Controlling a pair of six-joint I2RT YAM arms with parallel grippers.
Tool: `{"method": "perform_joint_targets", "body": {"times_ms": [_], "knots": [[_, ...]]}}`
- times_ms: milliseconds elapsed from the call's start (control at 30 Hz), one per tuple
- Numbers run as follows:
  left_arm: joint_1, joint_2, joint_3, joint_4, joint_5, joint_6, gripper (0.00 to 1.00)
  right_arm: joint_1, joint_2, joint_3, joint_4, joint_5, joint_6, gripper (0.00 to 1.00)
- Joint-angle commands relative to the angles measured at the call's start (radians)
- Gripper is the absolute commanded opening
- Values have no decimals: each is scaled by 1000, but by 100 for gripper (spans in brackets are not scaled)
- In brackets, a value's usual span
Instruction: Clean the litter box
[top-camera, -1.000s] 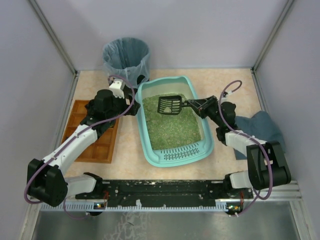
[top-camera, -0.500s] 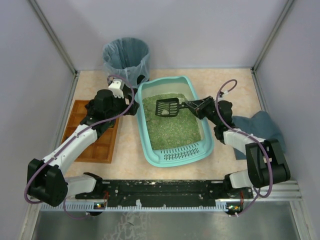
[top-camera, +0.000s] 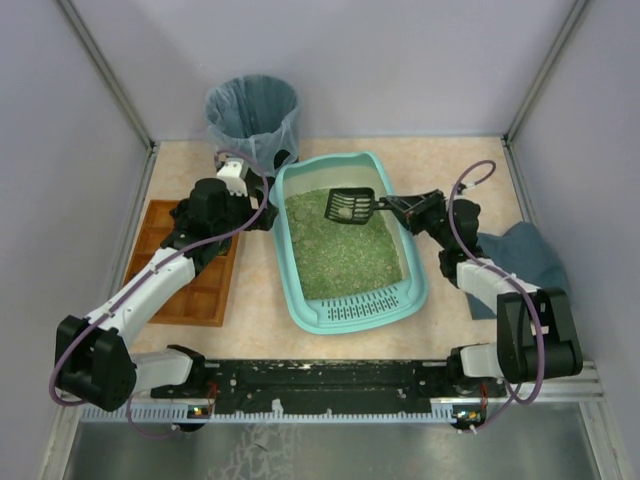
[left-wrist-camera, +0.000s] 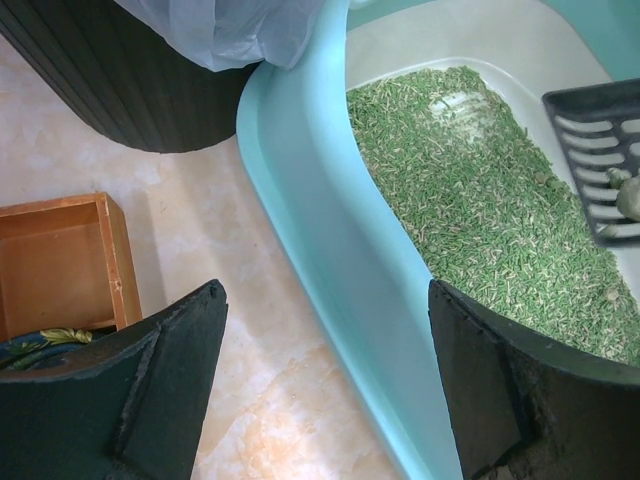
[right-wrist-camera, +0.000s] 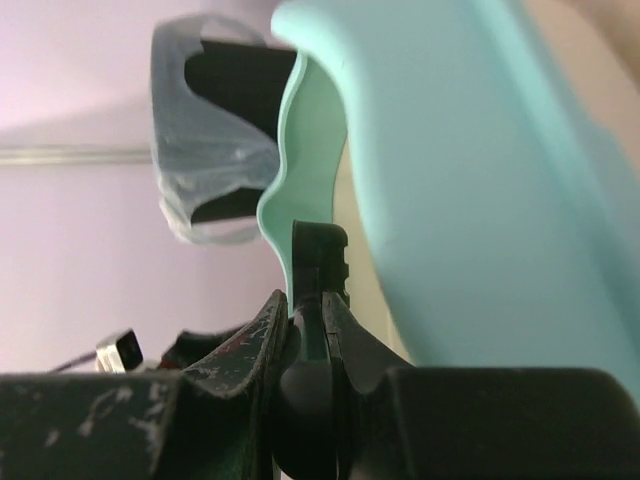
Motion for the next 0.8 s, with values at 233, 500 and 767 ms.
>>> {"method": "perform_joint_targets", "body": {"times_ms": [233, 500, 767], "knots": [[5, -4, 0, 46, 38, -7, 86, 87, -33, 111, -73, -30, -78, 0], [10, -16, -1, 45, 21, -2, 86, 68, -48, 89, -46, -38, -44, 0], [47, -32, 6, 31, 2, -37, 87, 69, -57, 95, -62, -26, -25, 0]]}}
